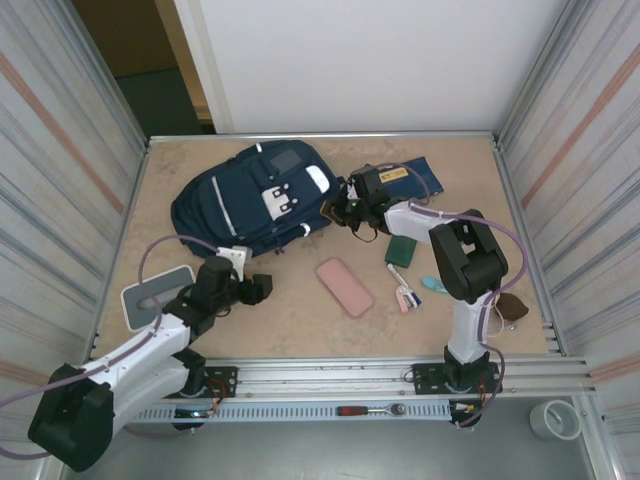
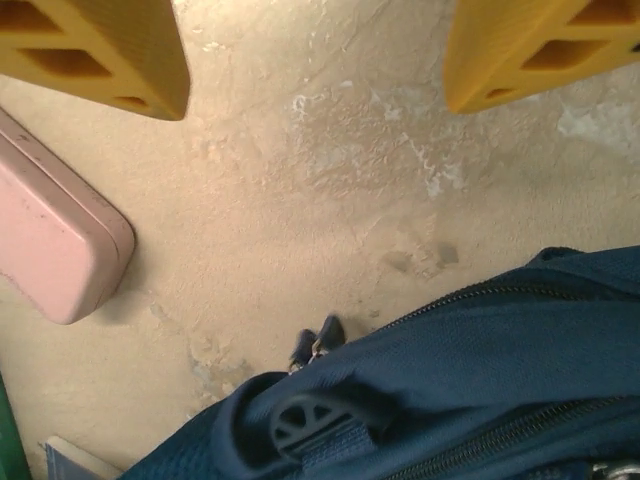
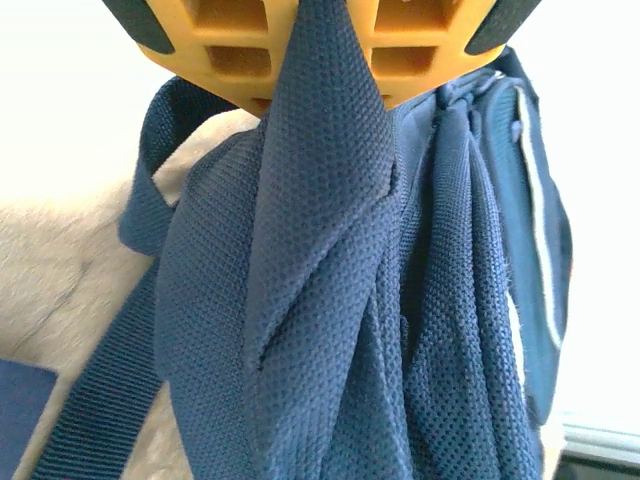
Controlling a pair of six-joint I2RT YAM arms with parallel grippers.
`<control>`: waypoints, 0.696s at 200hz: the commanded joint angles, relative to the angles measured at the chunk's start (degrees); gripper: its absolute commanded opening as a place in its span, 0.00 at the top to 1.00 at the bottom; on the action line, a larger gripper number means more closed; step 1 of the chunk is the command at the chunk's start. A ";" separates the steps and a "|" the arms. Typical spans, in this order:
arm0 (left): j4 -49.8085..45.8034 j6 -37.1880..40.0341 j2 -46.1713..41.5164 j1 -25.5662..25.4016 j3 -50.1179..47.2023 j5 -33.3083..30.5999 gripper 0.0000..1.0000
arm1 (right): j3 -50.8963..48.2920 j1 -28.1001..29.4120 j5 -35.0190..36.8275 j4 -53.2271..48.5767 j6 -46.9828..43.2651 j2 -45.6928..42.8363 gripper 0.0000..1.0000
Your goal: Pack books, pencil case, and school supplies into a backpack
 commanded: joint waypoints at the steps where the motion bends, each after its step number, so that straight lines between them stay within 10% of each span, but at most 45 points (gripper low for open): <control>1: 13.17 7.16 -1.16 -1.55 -2.72 -2.89 0.38 | -0.26 1.16 -3.56 5.48 2.89 -7.10 0.97; 139: 39.93 20.26 24.70 -10.21 0.43 -22.36 0.60 | 0.26 2.24 -3.78 5.31 3.14 -11.85 1.00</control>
